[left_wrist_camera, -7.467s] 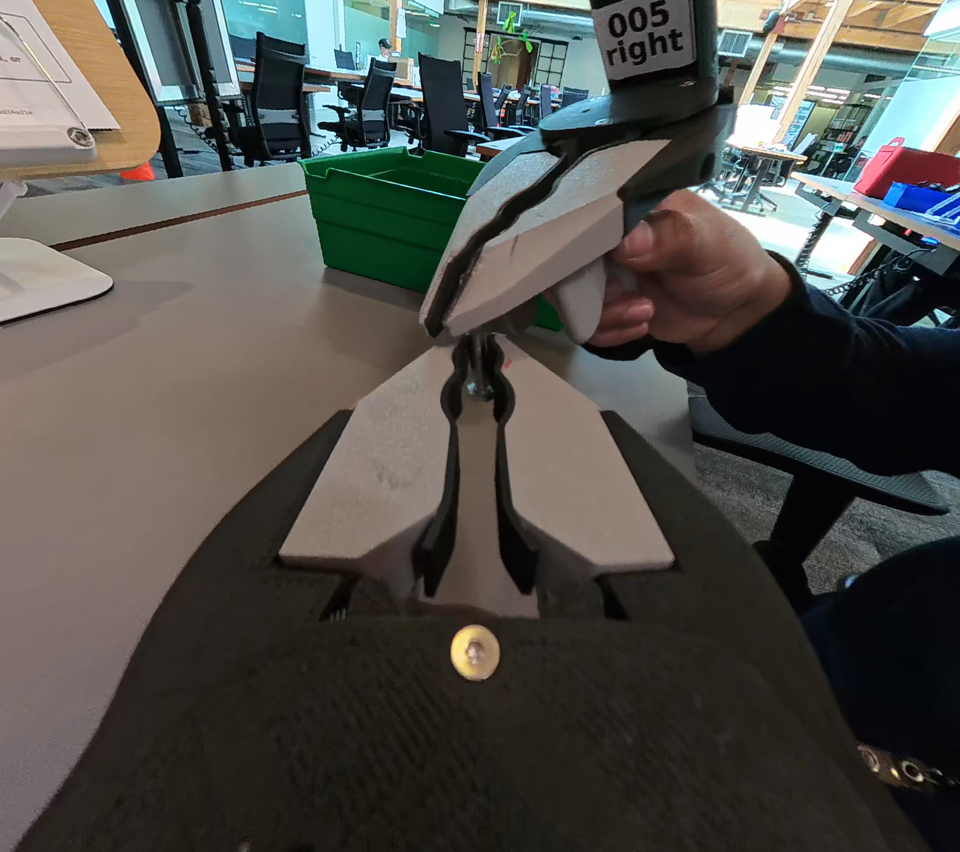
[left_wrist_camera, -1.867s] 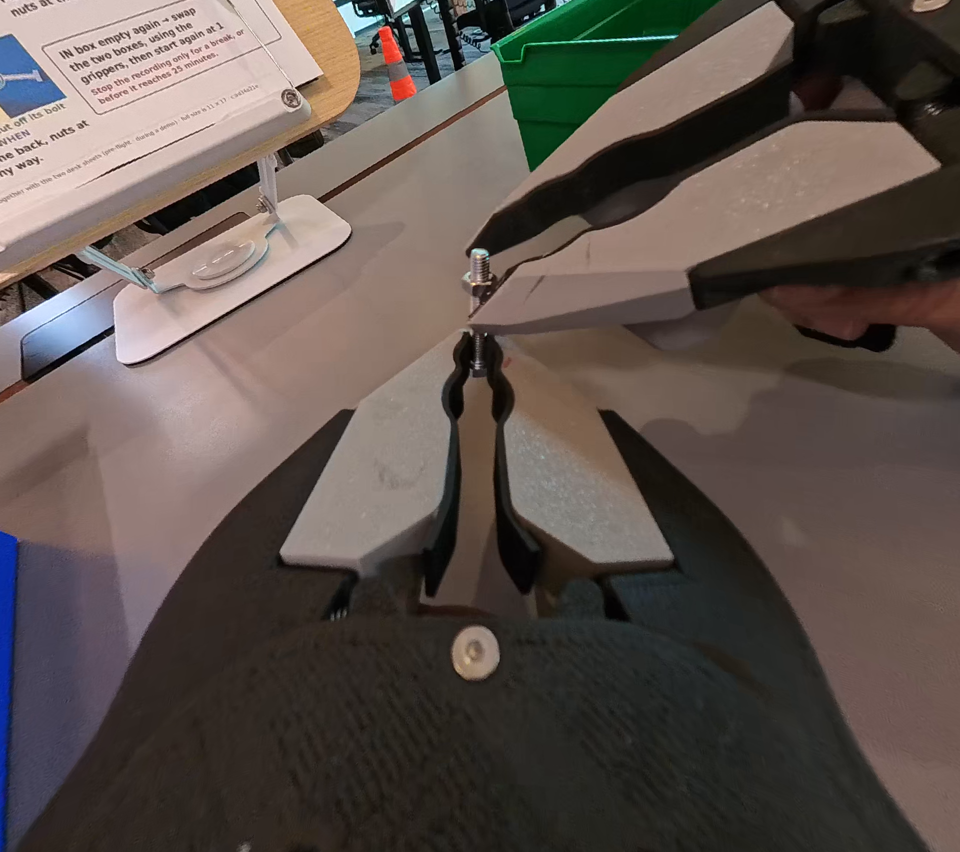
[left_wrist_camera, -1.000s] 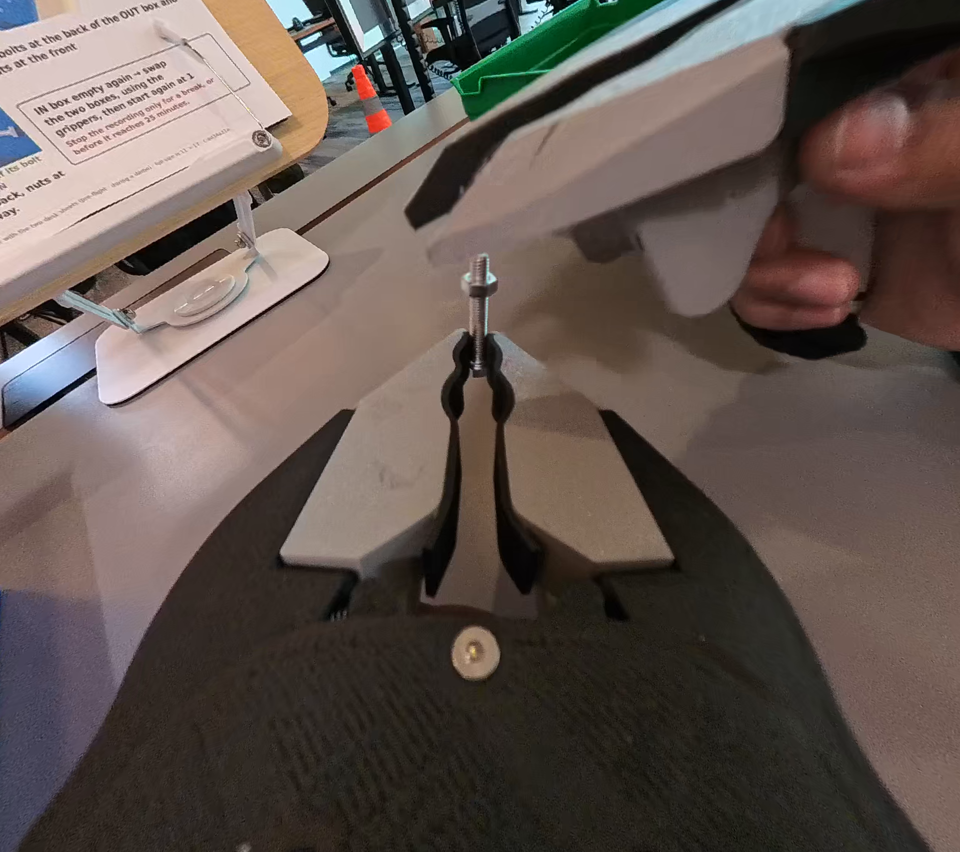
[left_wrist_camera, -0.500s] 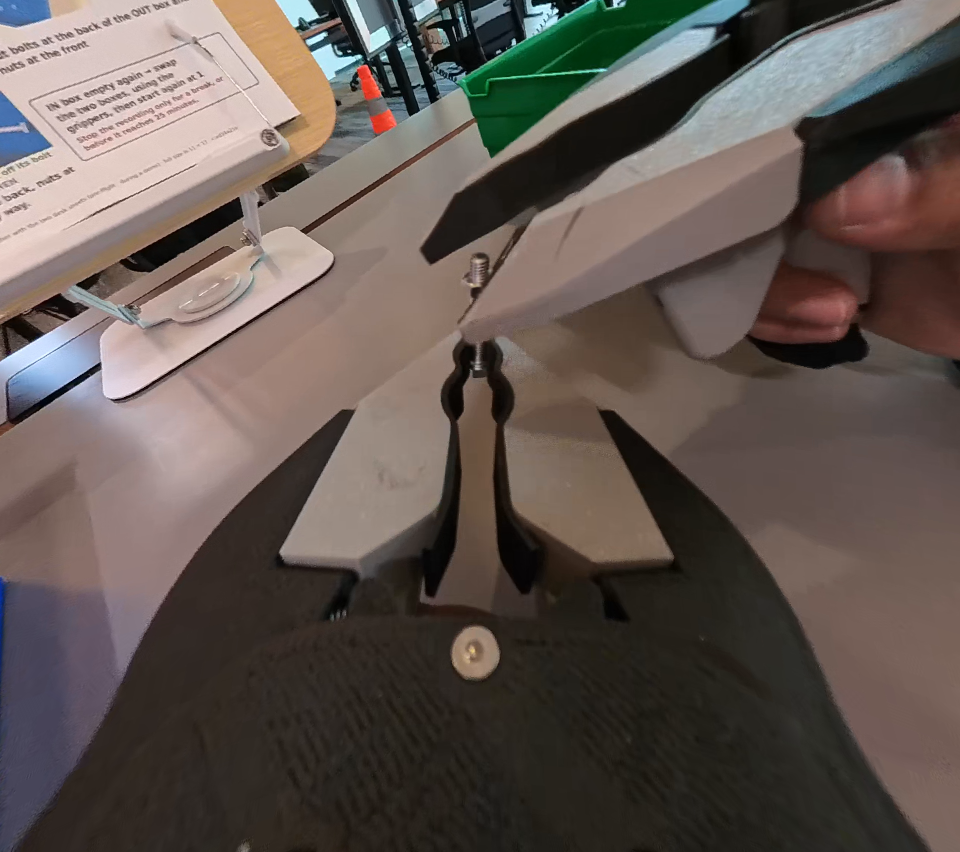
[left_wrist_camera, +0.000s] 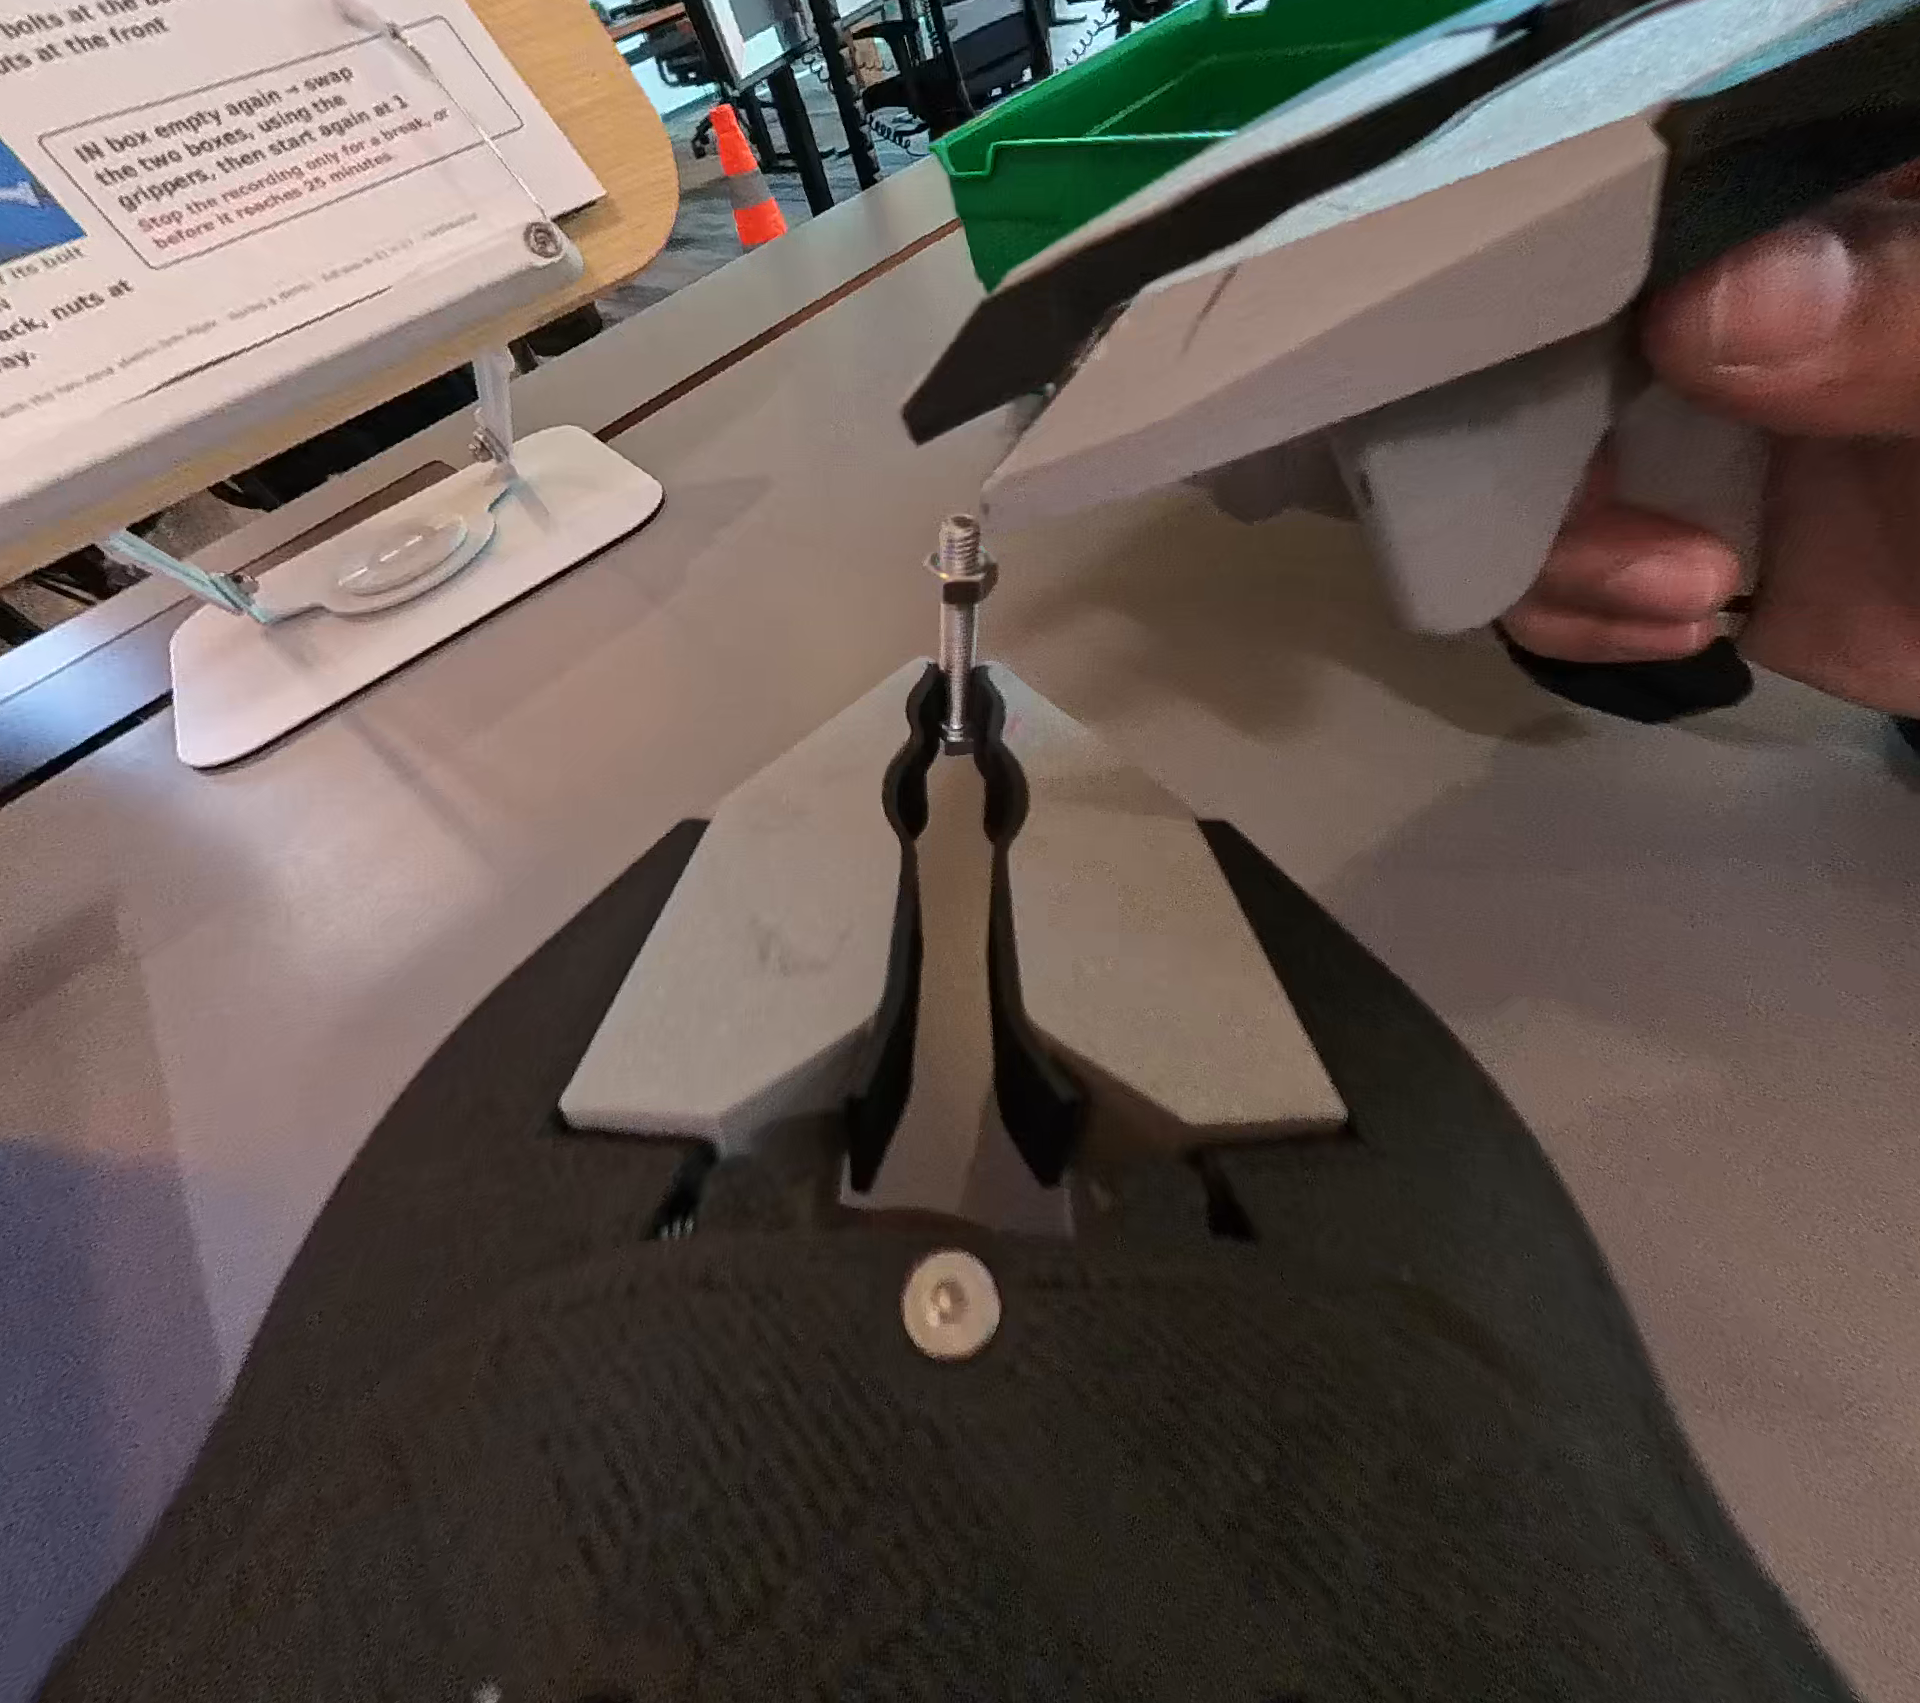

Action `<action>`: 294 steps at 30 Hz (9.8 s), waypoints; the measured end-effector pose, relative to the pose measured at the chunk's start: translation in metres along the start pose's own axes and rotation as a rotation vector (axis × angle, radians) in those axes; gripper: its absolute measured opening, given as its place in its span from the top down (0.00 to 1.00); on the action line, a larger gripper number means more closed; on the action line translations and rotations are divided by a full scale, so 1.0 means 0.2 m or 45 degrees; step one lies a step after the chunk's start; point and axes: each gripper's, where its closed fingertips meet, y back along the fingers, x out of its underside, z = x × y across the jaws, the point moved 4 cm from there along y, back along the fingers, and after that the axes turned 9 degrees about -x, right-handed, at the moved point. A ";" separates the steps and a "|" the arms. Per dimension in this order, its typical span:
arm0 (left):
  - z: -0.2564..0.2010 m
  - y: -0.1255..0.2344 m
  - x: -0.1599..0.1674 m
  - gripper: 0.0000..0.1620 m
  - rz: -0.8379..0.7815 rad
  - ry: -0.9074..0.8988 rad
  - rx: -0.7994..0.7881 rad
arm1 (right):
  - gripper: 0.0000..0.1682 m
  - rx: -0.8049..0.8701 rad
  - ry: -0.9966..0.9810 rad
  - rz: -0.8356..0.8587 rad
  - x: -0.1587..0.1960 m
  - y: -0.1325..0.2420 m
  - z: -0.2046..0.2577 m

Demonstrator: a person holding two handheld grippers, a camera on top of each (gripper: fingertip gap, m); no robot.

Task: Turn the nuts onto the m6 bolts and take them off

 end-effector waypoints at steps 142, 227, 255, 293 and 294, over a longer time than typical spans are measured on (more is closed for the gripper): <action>0.00 0.11 -0.12 0.98 -0.221 0.146 0.137 | 0.81 -0.165 -0.061 -0.158 -0.07 0.05 0.05; -0.05 0.10 -0.11 0.98 -0.191 0.127 0.189 | 0.79 -0.216 0.029 -0.057 -0.02 -0.02 0.12; -0.07 0.10 -0.11 0.98 -0.198 0.069 0.175 | 0.95 -0.107 0.082 -0.031 -0.02 -0.02 0.09; -0.15 0.09 -0.09 0.99 -0.159 0.107 0.346 | 0.84 0.340 -0.081 0.693 -0.08 0.93 -0.24; -0.16 0.09 -0.09 0.99 -0.165 0.102 0.369 | 0.85 0.258 -0.031 0.619 -0.14 0.86 -0.16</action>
